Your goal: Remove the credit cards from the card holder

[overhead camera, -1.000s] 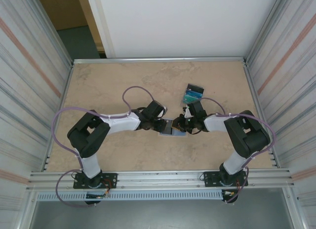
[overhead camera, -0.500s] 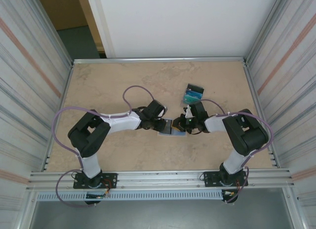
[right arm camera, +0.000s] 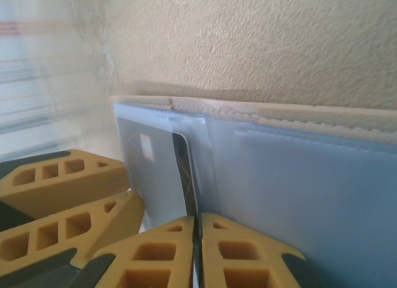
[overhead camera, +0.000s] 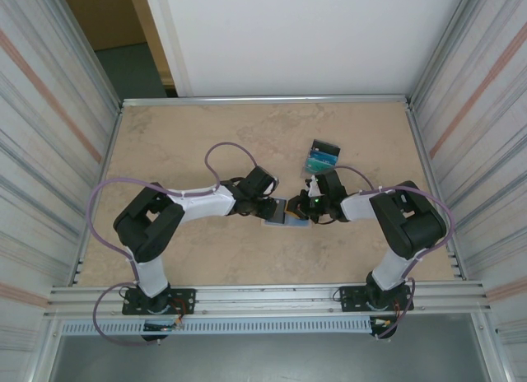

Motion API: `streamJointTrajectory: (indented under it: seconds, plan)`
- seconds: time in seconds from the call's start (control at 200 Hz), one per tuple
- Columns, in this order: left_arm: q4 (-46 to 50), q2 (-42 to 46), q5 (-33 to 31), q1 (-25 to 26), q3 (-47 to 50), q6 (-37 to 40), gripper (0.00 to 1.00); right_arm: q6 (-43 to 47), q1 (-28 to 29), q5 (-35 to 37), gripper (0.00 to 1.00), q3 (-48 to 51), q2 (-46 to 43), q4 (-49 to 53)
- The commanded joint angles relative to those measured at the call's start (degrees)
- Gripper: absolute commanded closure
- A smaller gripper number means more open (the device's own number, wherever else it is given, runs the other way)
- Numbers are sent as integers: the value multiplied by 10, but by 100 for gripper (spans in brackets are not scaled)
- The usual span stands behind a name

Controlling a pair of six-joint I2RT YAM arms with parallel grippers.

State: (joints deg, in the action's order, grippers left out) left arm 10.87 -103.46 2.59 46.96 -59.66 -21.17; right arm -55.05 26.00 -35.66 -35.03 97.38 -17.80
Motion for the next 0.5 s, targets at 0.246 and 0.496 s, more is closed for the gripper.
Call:
streamJointTrajectory:
  seconds: [0.246,0.496]
  plan:
    - [12,-6,6,6,-3,2,73,24,4,-1,100,-10,-9,36]
    - [16,-3,-10,6,-5,4,71,56,-10,17,100,-16,-30,91]
